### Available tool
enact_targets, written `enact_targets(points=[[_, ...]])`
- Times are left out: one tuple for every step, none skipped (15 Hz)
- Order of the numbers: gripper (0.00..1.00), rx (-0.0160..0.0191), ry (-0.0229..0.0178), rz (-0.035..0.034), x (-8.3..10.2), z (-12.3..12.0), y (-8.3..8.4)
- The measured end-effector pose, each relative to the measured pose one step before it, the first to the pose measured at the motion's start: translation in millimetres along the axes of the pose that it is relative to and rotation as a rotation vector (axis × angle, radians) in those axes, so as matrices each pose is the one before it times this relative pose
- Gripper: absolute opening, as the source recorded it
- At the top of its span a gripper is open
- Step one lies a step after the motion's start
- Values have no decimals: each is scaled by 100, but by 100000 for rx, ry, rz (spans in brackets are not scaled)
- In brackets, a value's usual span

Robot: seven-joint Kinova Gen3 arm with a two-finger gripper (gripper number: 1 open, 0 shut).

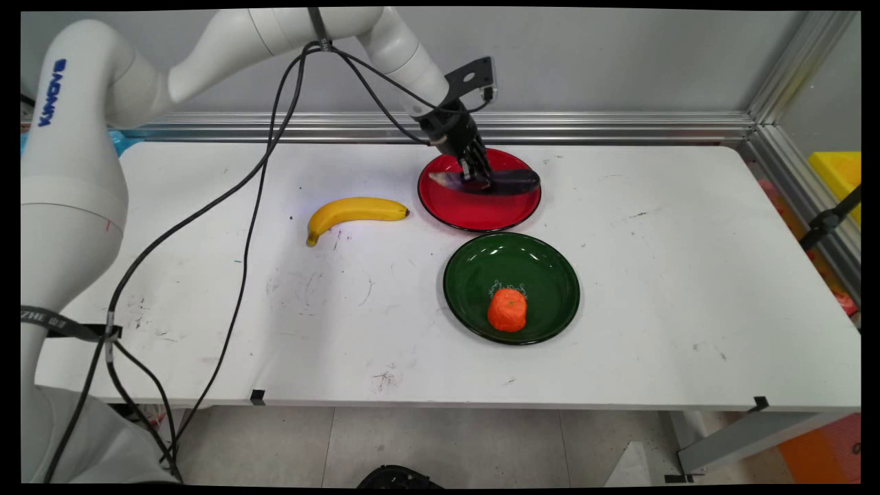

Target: Place the picked object on the green plate

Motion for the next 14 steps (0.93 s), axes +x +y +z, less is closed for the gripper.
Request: enact_targets(points=[[0, -1019, 235, -601, 401, -275, 1060], [0, -1047, 172, -321, 366, -153, 1039], [0, -1301, 269, -224, 388, -108, 1263], [0, -1173, 203, -77, 301, -44, 1075], [0, -1540, 185, 77, 294, -24, 1441], [0, -1115, 81, 80, 160, 33, 1028], [0, -1231, 62, 49, 155, 92, 1128], [0, -1061, 27, -84, 62, 111, 1062], [0, -684, 175, -397, 12, 147, 834], [0, -389, 131, -270, -19, 102, 522], [0, -598, 315, -466, -47, 239, 850], [0, -419, 302, -398, -39, 237, 646], [0, -273, 318, -324, -53, 243, 576], [0, -169, 508, -268, -91, 377, 627]])
